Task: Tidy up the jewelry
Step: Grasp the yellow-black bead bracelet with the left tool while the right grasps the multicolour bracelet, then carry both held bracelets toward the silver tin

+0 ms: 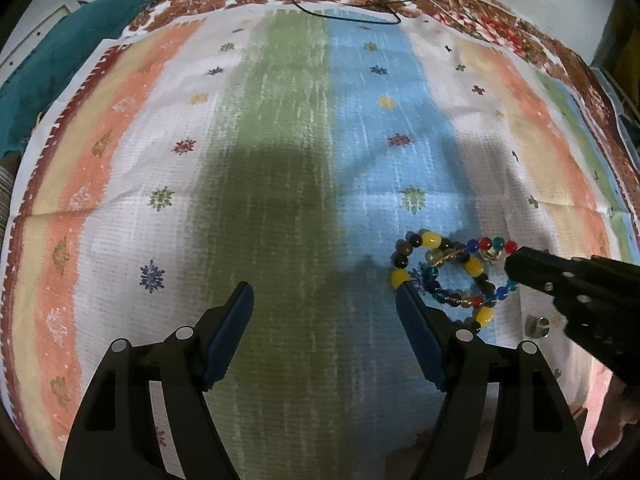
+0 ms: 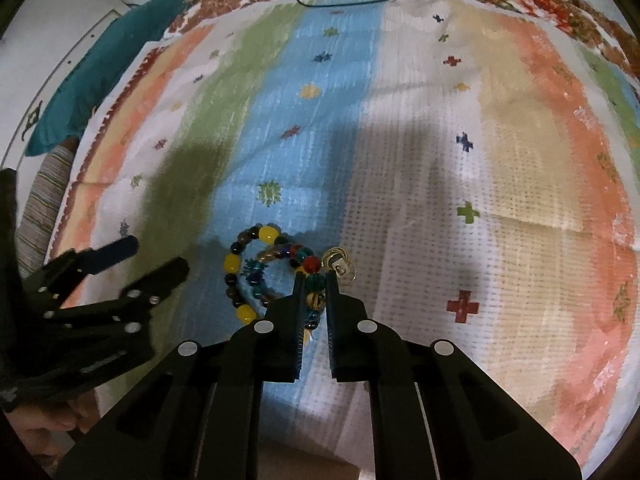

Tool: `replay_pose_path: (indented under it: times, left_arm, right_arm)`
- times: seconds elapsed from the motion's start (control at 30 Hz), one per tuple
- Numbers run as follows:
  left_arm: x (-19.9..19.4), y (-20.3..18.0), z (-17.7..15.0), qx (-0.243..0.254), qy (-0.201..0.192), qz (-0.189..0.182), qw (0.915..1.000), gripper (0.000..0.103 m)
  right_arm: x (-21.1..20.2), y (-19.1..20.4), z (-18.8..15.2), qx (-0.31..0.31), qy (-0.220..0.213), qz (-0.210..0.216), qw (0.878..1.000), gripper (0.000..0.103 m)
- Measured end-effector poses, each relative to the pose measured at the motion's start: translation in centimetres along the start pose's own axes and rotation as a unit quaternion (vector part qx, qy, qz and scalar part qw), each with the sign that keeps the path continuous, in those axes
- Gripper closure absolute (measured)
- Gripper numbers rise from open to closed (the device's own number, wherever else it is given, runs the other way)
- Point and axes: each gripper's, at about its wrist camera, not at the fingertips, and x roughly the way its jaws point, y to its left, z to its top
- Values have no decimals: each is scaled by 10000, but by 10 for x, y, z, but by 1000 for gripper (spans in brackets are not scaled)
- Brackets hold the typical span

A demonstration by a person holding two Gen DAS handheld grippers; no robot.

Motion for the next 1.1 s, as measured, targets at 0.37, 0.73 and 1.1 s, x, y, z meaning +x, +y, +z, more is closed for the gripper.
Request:
replay_pose_path:
  times: [0.37,0.73,1.1]
  left_arm:
    - [23,-15,6,191,281,-182,9993,30]
    - [42,-30,7,558,334,28,9979,33]
    - [29,-29,5,499,371,86,9980,92]
  right_arm:
    - [-27,-5,-1,-21,-226,-126,9997,93]
    - [-38,-16,-5,-79,-329,-433,9985,93]
    - [-48,-15,-14,-126,-369,-535,9978,93]
